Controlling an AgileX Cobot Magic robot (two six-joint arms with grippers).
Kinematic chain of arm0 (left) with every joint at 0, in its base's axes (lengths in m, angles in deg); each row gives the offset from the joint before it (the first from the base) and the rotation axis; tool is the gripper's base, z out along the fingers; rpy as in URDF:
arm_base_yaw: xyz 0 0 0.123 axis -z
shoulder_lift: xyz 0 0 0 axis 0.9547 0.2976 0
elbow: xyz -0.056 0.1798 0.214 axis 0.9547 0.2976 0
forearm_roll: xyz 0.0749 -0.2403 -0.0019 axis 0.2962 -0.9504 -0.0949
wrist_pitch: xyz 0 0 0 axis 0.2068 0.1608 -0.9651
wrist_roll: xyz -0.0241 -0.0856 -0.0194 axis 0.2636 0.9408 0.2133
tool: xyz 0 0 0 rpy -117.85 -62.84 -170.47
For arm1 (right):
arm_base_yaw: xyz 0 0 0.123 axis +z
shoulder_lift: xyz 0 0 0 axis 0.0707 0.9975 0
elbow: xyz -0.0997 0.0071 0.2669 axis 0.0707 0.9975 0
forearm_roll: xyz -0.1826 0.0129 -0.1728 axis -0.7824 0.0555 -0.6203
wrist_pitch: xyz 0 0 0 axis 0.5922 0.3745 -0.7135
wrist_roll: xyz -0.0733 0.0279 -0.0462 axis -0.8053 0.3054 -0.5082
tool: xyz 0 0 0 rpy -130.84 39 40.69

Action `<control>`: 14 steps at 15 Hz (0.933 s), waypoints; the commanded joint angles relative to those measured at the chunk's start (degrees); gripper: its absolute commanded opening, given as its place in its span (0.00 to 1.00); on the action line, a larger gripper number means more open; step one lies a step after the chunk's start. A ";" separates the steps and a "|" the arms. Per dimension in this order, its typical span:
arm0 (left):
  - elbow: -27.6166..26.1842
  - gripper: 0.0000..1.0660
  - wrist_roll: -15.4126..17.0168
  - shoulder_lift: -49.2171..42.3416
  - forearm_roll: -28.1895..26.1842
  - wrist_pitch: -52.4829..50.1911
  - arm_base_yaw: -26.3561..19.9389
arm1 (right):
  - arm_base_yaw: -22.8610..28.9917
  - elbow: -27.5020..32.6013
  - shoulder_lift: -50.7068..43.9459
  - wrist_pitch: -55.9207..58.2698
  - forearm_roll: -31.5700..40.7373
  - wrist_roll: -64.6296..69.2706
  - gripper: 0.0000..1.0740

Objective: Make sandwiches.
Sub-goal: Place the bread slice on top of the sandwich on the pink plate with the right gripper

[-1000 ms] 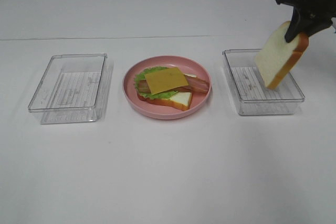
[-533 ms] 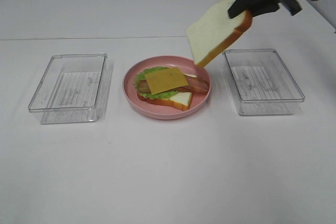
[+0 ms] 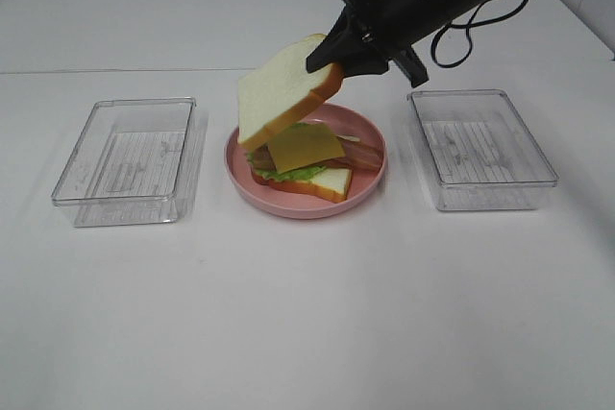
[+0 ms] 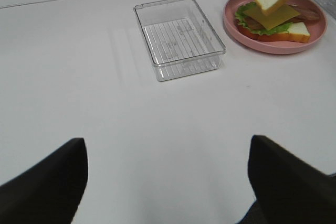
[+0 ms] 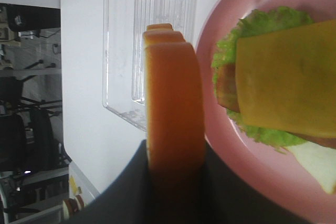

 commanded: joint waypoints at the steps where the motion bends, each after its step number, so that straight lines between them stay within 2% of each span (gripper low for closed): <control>1: 0.06 0.74 0.23 -1.15 0.23 -0.69 0.11 | 0.46 0.40 2.92 -2.12 4.24 -1.20 0.00; 6: 0.06 0.74 0.23 -1.15 0.23 -0.69 0.11 | 0.40 0.46 6.99 -5.90 3.67 1.78 0.00; 11: 0.06 0.74 0.23 -1.15 0.23 -0.69 0.11 | 0.34 0.23 6.36 -7.73 -4.64 5.79 0.01; 12: 0.06 0.74 0.23 -1.15 0.23 -0.69 0.11 | 0.34 0.23 6.36 -7.45 -6.93 6.93 0.09; 14: 0.06 0.74 0.23 -1.15 0.23 -0.69 0.11 | 0.34 0.23 6.30 -6.42 -8.88 7.33 0.45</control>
